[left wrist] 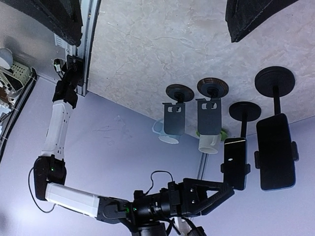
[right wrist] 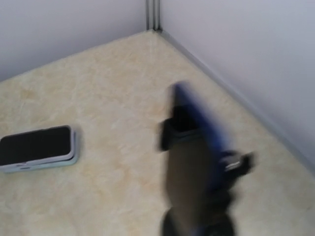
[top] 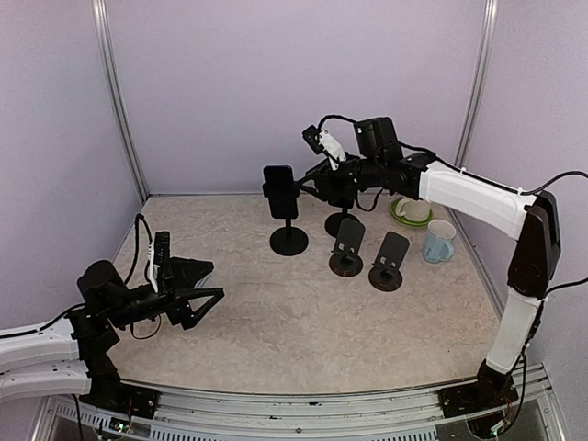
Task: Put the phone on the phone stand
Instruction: Move the phone stand with the phone to the center of the board.
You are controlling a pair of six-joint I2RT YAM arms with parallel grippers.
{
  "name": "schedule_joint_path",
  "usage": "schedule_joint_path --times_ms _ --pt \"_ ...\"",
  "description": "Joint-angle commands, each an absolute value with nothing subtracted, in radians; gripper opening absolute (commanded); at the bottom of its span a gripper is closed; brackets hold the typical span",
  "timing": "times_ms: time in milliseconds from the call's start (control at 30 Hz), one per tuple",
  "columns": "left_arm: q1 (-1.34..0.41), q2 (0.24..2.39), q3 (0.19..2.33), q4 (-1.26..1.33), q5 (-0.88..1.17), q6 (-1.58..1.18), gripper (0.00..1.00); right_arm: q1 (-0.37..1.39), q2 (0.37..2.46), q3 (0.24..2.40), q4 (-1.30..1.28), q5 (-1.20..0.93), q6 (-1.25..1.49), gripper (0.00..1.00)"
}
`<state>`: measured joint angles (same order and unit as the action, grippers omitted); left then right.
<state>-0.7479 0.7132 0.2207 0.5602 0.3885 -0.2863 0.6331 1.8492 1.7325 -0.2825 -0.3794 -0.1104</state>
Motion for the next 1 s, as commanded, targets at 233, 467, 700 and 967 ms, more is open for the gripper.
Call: schedule_joint_path --times_ms 233,467,700,967 --pt "-0.754 0.671 0.187 0.579 0.292 -0.292 0.99 0.823 1.759 1.281 0.063 -0.026 0.177 0.34" --pt "-0.753 0.661 0.178 0.578 0.278 -0.296 0.99 0.831 1.899 1.238 0.111 0.009 0.246 0.30" --pt "-0.753 0.633 0.157 0.577 0.263 -0.306 0.99 0.834 2.020 1.249 0.168 0.099 0.299 0.29" --pt "-0.753 0.630 0.149 0.582 0.252 -0.309 0.99 0.834 2.128 1.337 0.140 0.131 0.324 0.30"
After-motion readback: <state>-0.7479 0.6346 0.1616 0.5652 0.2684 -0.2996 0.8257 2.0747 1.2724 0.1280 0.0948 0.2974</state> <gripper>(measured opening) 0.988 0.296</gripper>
